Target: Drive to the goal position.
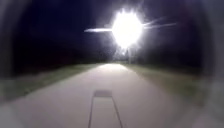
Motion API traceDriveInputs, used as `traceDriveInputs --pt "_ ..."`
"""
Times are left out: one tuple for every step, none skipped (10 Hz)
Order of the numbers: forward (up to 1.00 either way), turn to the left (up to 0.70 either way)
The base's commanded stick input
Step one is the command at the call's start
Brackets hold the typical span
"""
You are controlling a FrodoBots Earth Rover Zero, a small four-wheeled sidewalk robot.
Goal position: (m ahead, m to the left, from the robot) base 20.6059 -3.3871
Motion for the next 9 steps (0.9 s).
traceDriveInputs --pt "1.00 0.00" --pt "1.00 0.00" --pt "1.00 0.00" --pt "1.00 0.00" --pt "1.00 0.00" --pt "1.00 0.00" --pt "1.00 0.00" --pt "1.00 0.00" --pt "1.00 0.00"
